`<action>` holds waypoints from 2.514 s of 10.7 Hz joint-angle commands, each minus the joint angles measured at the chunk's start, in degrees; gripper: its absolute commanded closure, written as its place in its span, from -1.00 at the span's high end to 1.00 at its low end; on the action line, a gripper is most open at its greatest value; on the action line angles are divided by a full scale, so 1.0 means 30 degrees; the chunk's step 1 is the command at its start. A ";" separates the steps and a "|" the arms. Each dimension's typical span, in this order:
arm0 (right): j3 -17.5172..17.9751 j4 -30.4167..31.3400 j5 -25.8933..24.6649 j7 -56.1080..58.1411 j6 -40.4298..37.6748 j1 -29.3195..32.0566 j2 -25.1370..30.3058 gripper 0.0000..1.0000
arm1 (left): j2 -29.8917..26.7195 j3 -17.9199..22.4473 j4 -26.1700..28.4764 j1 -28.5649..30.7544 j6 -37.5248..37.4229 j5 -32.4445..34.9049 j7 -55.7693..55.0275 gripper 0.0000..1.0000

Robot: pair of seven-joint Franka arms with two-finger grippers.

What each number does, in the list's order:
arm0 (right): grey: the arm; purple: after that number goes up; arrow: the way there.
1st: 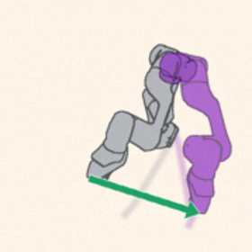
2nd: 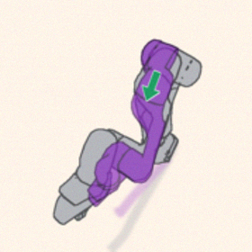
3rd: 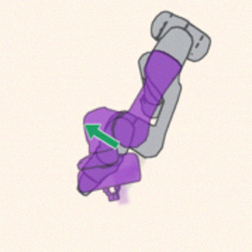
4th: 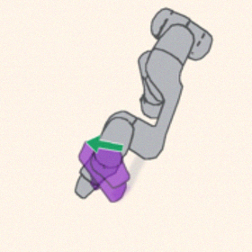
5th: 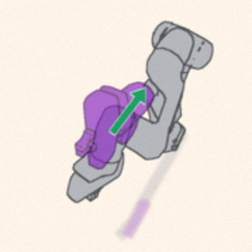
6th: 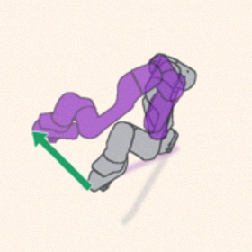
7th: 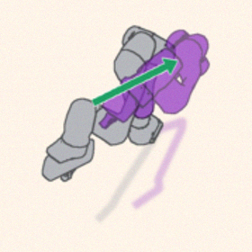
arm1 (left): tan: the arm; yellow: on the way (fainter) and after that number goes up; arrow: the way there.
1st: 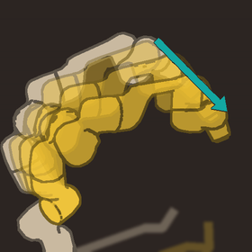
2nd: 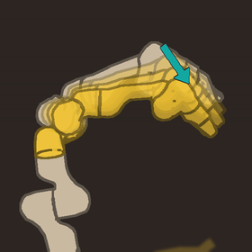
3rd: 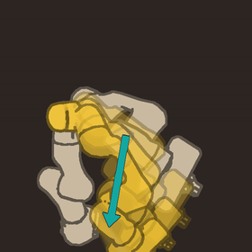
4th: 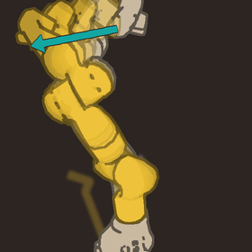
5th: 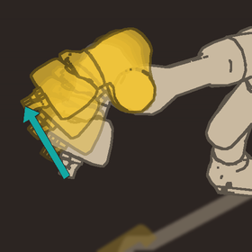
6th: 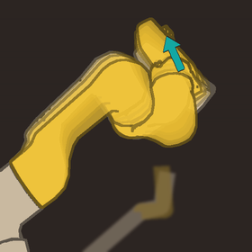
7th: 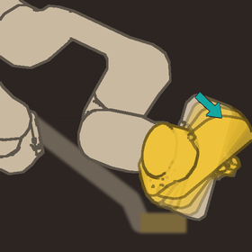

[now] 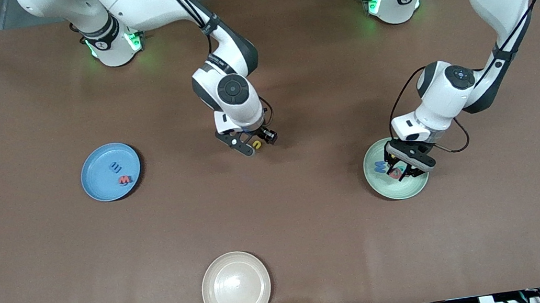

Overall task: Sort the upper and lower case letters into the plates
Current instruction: 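Reach the right gripper down to the yellow u, then grasp the yellow u with the right gripper while the left gripper withdraws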

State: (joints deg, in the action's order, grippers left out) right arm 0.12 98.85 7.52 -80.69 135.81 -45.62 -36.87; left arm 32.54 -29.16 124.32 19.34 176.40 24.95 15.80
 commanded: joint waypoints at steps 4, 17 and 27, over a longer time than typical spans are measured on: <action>-0.0042 -0.0343 -0.1186 -0.0613 0.0433 0.0002 -0.0834 0.34 | 0.0375 -0.0242 -0.0248 0.1378 -0.0058 0.1409 0.0310 1.00; -0.0071 -0.0783 -0.1216 -0.0584 0.0463 0.0178 -0.1566 -0.34 | -0.3640 -0.2965 -0.7510 0.1229 -1.8978 -0.0318 -0.7815 1.00; -0.0012 -0.0756 -0.1158 1.0525 -0.7958 0.5236 0.3143 -1.00 | -0.9200 0.7156 -0.8979 -0.5063 -2.4314 -0.7871 -0.5207 1.00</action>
State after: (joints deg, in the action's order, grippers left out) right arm -0.86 94.07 4.25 -57.40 117.57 -34.22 -32.58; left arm 8.76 -13.61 96.47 7.04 105.08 4.88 -0.42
